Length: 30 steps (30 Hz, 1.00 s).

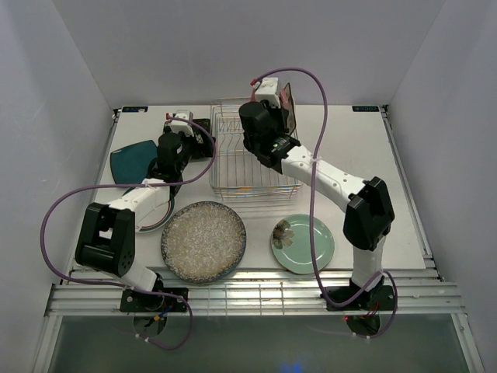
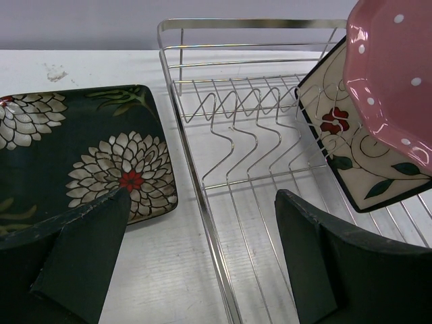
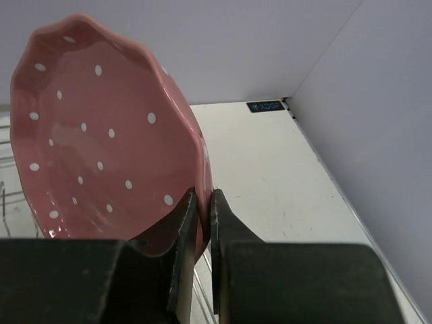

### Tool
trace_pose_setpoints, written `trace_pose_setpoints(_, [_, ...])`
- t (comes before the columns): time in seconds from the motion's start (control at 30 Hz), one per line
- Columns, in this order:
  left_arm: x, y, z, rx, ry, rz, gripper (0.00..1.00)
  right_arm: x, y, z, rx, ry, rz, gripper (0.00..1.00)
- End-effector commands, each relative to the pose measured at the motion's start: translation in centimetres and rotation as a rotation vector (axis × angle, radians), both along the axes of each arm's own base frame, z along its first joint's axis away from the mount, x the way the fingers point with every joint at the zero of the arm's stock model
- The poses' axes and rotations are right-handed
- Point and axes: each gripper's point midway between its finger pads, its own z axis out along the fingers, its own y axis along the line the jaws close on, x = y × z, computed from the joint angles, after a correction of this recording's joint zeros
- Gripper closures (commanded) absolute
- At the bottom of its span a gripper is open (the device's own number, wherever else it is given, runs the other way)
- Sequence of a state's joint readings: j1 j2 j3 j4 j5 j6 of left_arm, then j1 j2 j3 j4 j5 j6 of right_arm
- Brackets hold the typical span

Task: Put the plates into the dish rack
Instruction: Insert the plate into the dish rack.

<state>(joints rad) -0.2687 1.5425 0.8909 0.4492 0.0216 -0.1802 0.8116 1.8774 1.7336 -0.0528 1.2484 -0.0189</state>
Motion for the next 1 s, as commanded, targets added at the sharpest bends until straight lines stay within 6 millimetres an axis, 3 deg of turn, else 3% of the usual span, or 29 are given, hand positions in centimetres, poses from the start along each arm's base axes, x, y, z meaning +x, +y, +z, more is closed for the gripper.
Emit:
trace_pose_setpoints(0.0, [-0.5, 0.1, 1.9, -0.006, -0.049, 0.002, 0.02, -0.7, -1.9, 8.1, 0.178, -0.26, -0.173, 0.92])
trace_pose_setpoints(0.07, [-0.5, 0.2, 2.1, -0.007, -0.054, 0.002, 0.02, -1.3, -3.0, 8.0, 0.046, -0.214, -0.228, 0.92])
trace_pose_setpoints(0.1, [-0.6, 0.2, 2.1, -0.007, -0.054, 0.002, 0.02, -1.3, -3.0, 8.4, 0.141, -0.3, -0.259, 0.92])
trace_pose_setpoints(0.13, [-0.6, 0.2, 2.1, -0.007, -0.054, 0.002, 0.02, -1.6, -3.4, 8.2, 0.128, -0.296, -0.286, 0.92])
trace_pose_setpoints(0.17, [-0.6, 0.2, 2.1, -0.007, -0.055, 0.003, 0.02, -2.2, -4.2, 9.6, 0.03, -0.244, -0.311, 0.92])
trace_pose_setpoints(0.2, [-0.5, 0.2, 2.2, -0.007, -0.055, 0.003, 0.02, -1.3, -3.3, 7.9, -0.011, -0.215, -0.324, 0.92])
trace_pose_setpoints(0.23, [-0.6, 0.2, 2.1, -0.007, -0.054, 0.002, 0.02, -1.6, -3.6, 8.2, 0.046, -0.245, -0.345, 0.92])
trace_pose_setpoints(0.47, [-0.7, 0.2, 2.3, -0.008, -0.058, 0.004, 0.02, -0.7, -2.7, 8.7, -0.003, -0.221, -0.355, 0.92])
trace_pose_setpoints(0.77, [-0.6, 0.2, 2.1, -0.008, -0.057, 0.003, 0.02, -0.9, -2.9, 10.2, 0.014, -0.257, -0.318, 0.92])
trace_pose_setpoints(0.97, [-0.7, 1.2, 2.9, -0.01, -0.075, 0.053, 0.02, -0.7, -2.6, 9.8, -0.021, -0.245, -0.311, 0.92])
